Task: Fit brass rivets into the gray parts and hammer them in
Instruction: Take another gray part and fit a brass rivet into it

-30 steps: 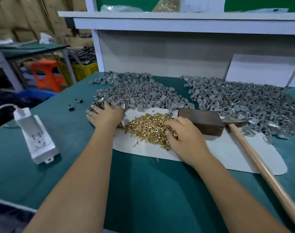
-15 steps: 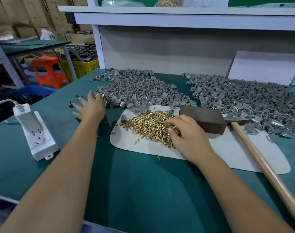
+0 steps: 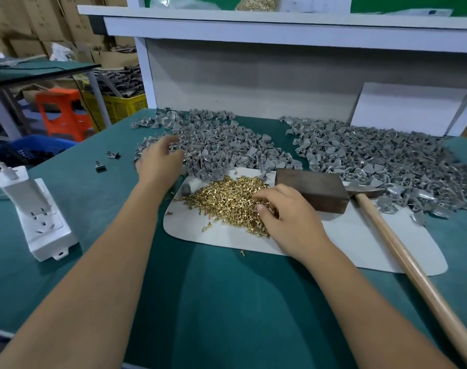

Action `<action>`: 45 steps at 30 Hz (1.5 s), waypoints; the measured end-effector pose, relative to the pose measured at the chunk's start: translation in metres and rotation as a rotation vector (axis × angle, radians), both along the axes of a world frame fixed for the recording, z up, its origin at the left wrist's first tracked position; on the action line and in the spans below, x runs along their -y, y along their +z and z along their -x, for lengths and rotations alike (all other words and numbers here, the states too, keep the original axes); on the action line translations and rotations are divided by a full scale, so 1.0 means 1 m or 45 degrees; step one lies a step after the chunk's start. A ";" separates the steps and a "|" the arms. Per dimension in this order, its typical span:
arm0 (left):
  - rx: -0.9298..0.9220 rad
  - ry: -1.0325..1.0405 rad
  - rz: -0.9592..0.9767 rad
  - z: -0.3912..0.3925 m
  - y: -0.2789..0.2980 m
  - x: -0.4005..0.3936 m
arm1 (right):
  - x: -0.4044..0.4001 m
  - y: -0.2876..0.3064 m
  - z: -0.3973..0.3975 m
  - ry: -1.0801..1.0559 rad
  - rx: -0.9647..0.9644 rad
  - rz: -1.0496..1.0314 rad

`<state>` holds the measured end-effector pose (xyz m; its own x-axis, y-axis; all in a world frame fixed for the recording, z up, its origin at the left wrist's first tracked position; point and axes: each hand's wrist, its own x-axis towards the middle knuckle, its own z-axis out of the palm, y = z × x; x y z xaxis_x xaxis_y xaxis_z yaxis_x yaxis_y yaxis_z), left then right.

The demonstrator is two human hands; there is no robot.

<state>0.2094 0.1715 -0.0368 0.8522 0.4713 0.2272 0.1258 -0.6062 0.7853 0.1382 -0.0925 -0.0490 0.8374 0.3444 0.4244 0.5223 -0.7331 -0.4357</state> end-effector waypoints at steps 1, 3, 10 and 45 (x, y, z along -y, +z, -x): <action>-0.187 0.077 -0.094 -0.001 -0.001 -0.003 | 0.000 0.000 0.000 0.001 0.002 -0.002; -0.408 -0.012 -0.036 0.000 -0.005 -0.003 | 0.000 0.000 0.000 0.000 -0.007 -0.005; 0.130 -0.504 0.493 0.010 -0.007 0.025 | 0.002 -0.002 -0.001 -0.006 -0.018 -0.019; 0.136 -0.129 -0.417 -0.002 0.000 0.061 | -0.002 0.000 -0.003 0.065 -0.014 0.178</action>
